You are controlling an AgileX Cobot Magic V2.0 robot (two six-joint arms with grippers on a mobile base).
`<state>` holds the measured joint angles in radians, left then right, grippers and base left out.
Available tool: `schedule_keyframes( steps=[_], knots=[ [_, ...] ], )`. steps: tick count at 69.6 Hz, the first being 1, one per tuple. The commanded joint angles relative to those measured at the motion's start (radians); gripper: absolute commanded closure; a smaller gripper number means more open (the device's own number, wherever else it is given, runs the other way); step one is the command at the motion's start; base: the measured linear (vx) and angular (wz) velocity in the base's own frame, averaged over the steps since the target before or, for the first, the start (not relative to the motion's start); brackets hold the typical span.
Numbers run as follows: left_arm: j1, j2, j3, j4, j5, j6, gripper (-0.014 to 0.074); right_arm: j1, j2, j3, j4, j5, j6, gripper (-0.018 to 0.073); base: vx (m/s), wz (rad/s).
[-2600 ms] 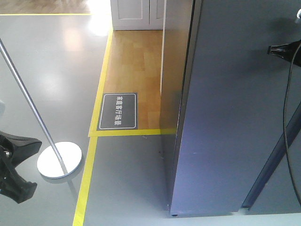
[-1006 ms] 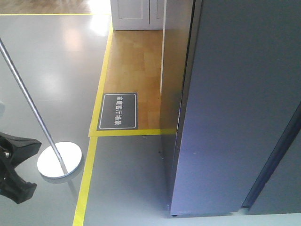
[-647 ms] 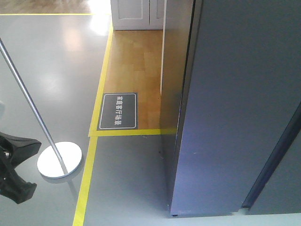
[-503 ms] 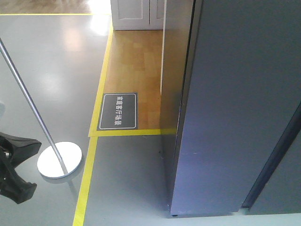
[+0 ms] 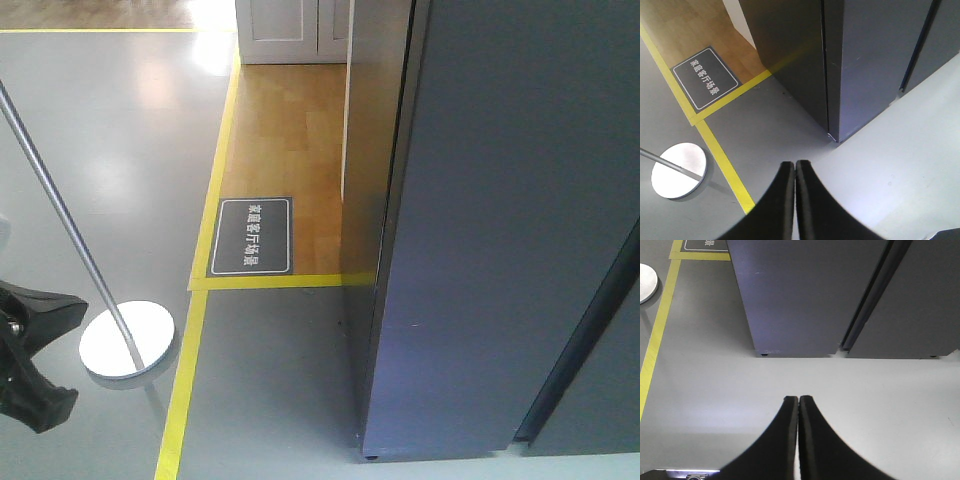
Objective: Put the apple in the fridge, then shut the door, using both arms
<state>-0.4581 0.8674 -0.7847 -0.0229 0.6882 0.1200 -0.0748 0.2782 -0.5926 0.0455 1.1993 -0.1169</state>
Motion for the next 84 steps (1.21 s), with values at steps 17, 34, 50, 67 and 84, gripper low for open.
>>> schedule_keyframes(
  steps=[17,34,50,67,84],
  knots=[
    [0.107,-0.131,0.052,-0.006,-0.127,-0.009,0.0603,-0.003,0.012,-0.021,-0.001,-0.054,-0.006,0.0563,0.0,0.0],
    [0.238,-0.342,0.305,-0.008,-0.395,-0.011,0.0603,-0.003,0.012,-0.021,-0.001,-0.054,-0.006,0.0563,0.0,0.0],
    [0.334,-0.558,0.565,-0.007,-0.6,-0.019,0.0603,-0.003,0.012,-0.021,-0.001,-0.053,-0.006,0.0563,0.0,0.0],
    [0.423,-0.782,0.739,-0.007,-0.661,-0.088,0.0603,-0.003,0.012,-0.021,-0.001,-0.053,-0.006,0.0563,0.0,0.0],
    [0.486,-0.894,0.78,-0.007,-0.653,-0.092,0.0603,-0.003,0.012,-0.021,-0.001,-0.051,-0.006,0.0563,0.0,0.0]
  ],
)
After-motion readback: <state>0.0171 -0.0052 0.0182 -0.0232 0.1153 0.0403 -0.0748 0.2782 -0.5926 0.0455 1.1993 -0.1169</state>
